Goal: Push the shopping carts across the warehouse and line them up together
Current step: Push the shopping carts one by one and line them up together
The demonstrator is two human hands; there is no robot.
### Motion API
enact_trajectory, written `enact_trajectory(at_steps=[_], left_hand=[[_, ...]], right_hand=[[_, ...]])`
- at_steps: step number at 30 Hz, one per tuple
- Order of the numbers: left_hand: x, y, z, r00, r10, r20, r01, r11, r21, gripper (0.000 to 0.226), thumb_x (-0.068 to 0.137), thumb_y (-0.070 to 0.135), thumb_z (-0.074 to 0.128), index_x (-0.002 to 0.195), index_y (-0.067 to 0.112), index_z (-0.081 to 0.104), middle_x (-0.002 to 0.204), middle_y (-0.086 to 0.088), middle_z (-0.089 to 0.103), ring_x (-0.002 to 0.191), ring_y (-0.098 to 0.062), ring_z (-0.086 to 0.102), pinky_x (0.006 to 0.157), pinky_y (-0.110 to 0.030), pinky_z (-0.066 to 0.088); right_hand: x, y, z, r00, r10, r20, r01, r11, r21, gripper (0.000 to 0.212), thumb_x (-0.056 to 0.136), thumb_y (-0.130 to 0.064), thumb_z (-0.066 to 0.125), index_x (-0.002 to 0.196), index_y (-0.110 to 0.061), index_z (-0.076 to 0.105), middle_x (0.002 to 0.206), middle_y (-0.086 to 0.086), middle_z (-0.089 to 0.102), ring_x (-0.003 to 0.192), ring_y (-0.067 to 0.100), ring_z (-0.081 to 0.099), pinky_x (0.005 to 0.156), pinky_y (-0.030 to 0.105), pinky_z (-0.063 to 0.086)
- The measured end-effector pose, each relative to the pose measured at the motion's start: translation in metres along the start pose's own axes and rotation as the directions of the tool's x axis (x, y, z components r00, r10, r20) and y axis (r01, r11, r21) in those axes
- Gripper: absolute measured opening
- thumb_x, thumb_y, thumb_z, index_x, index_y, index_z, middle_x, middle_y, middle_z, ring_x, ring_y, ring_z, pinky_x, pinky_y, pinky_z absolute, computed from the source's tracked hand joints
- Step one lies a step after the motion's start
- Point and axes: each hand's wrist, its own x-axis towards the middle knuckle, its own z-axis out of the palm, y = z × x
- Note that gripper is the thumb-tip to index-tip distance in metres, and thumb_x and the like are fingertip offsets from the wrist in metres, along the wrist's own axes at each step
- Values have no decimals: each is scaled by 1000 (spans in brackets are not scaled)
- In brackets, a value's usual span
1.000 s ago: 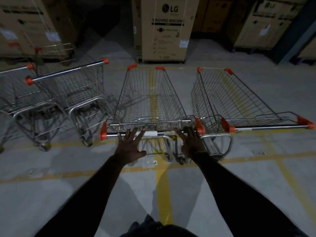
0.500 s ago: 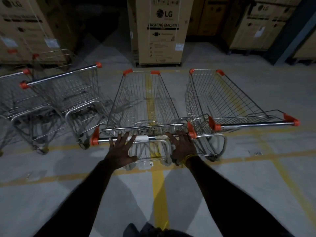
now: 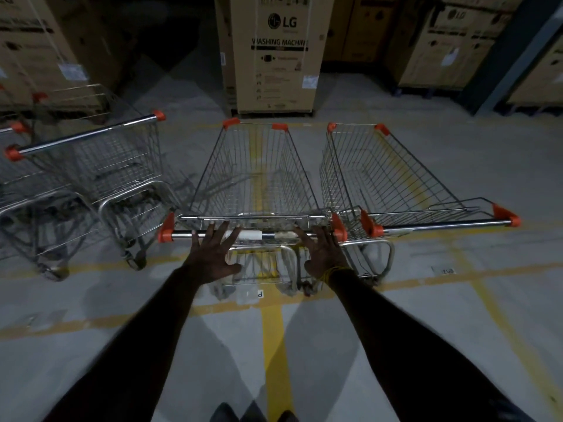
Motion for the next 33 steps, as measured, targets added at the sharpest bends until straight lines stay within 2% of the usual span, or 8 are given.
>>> enact_trajectory(at_steps=[4, 7, 10, 14, 18, 24, 33], left_hand=[[4, -4, 0, 998, -8, 61, 9, 1000, -12, 109, 58, 85, 33, 144, 43, -19, 163, 2, -10, 149, -32, -9, 113, -64, -1], [4, 9, 2, 995, -17, 95, 22, 999, -48, 107, 63, 79, 42, 140, 44, -24, 163, 1, -10, 148, -32, -10, 114, -62, -3], [8, 30, 2, 995, -27, 100, 35, 996, -83, 106, 65, 76, 42, 147, 41, -17, 163, 2, -8, 149, -30, -10, 114, -60, -5], [4, 30, 7, 1000, -20, 21, 21, 998, -53, 105, 60, 80, 26, 152, 39, -1, 162, 0, 11, 149, -29, 5, 116, -59, 3], [-2, 31, 7, 998, -58, 6, 58, 998, -35, 101, 58, 79, 21, 151, 43, 2, 160, 2, 16, 148, -25, 10, 116, -55, 6], [-15, 37, 12, 997, -59, -45, 56, 996, -66, 101, 59, 77, 26, 152, 41, 8, 159, 0, 22, 147, -25, 15, 115, -55, 7], [-27, 34, 10, 997, -54, -59, 50, 996, -71, 102, 59, 77, 28, 152, 38, 9, 157, -1, 26, 146, -26, 17, 113, -58, 9]], right_hand=[[0, 1, 3, 999, 7, 40, -8, 1000, 29, 99, 74, -13, 60, 152, -45, 9, 161, 5, 10, 148, 33, 1, 120, 47, 12], [1, 11, 2, 1000, 14, 28, -15, 1000, 19, 97, 73, -15, 62, 152, -43, 13, 161, 5, 11, 149, 31, 3, 119, 47, 14], [4, 28, -4, 996, 47, 79, -46, 999, -17, 98, 76, -20, 62, 152, -44, 7, 162, 5, 6, 149, 30, 0, 120, 46, 11], [-1, 25, -4, 995, 44, 85, -48, 998, 40, 102, 74, -15, 63, 152, -45, 5, 162, 6, 4, 149, 34, -5, 120, 47, 9], [-4, 19, -1, 993, 40, 111, -42, 999, 18, 107, 74, -13, 62, 151, -45, -5, 162, 10, -3, 147, 37, -11, 120, 51, 3], [-14, 18, 1, 999, 12, 41, -11, 1000, -13, 106, 73, -13, 61, 152, -41, -4, 162, 13, -2, 148, 39, -7, 118, 53, 1], [-20, 10, 3, 998, -7, 65, 9, 1000, -21, 102, 77, -18, 62, 153, -38, -3, 162, 14, -4, 147, 40, -9, 118, 55, 1]])
